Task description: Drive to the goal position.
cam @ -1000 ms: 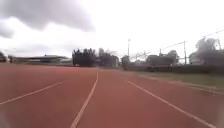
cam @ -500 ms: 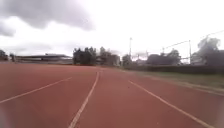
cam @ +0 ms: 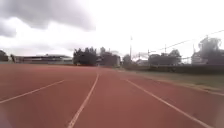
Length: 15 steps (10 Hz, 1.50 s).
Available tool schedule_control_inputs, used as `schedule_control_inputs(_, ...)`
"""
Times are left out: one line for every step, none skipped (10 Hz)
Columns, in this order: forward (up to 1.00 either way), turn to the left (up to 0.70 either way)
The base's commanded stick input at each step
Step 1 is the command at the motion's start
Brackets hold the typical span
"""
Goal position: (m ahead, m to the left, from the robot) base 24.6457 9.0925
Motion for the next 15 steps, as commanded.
schedule_control_inputs(0.70, 0.00)
schedule_control_inputs(0.70, 0.00)
schedule_control_inputs(0.70, 0.00)
schedule_control_inputs(0.70, 0.00)
schedule_control_inputs(0.70, 0.00)
schedule_control_inputs(0.70, 0.00)
schedule_control_inputs(0.70, 0.00)
schedule_control_inputs(0.70, 0.00)
schedule_control_inputs(0.70, 0.00)
schedule_control_inputs(0.70, 0.00)
schedule_control_inputs(0.70, 0.00)
schedule_control_inputs(0.70, 0.00)
schedule_control_inputs(0.70, 0.00)
schedule_control_inputs(0.70, 0.00)
schedule_control_inputs(0.70, 0.00)
